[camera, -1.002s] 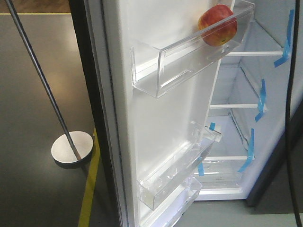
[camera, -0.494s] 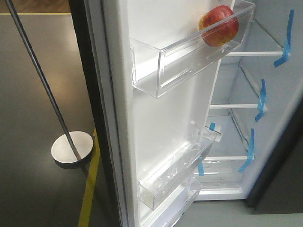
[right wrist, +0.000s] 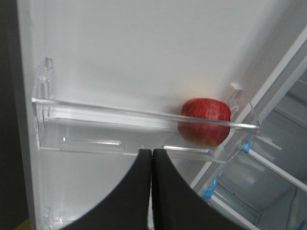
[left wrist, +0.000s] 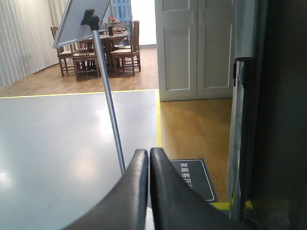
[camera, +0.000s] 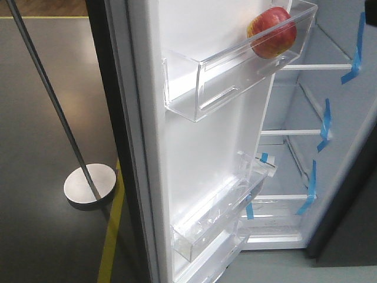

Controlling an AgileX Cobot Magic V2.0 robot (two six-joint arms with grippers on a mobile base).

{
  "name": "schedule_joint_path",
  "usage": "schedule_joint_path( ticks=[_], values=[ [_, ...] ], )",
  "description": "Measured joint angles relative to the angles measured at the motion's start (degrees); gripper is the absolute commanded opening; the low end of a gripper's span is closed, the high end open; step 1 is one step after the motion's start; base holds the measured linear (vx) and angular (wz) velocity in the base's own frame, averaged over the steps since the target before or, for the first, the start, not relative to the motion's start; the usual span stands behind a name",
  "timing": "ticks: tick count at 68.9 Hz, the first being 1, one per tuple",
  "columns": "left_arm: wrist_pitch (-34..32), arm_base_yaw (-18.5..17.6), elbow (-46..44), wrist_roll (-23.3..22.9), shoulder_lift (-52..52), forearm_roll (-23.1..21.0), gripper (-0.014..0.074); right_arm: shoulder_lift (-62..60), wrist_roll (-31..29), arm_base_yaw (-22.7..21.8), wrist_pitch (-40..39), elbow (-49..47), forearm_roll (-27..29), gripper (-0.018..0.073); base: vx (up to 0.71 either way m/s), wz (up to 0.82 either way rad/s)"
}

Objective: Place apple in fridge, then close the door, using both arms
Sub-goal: 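Withdraw the open right gripper up and away from the door bin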

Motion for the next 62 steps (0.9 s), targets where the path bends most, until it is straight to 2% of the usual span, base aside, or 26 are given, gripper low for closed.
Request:
schedule_joint_path(
  ticks=[33,62],
  values=[
    [0.0,0.0,0.0,0.0,0.0,0.0,-0.0008,-23.2,3.1,0.0,-8.7,35.0,0.0,-0.0006,0.0,0.0],
    [0.0,0.0,0.0,-0.1,0.0,0.0,-0.0008,-35.9,8.4,0.0,-11.7,49.6,0.1,-0.0004,0.0,0.0]
  ],
)
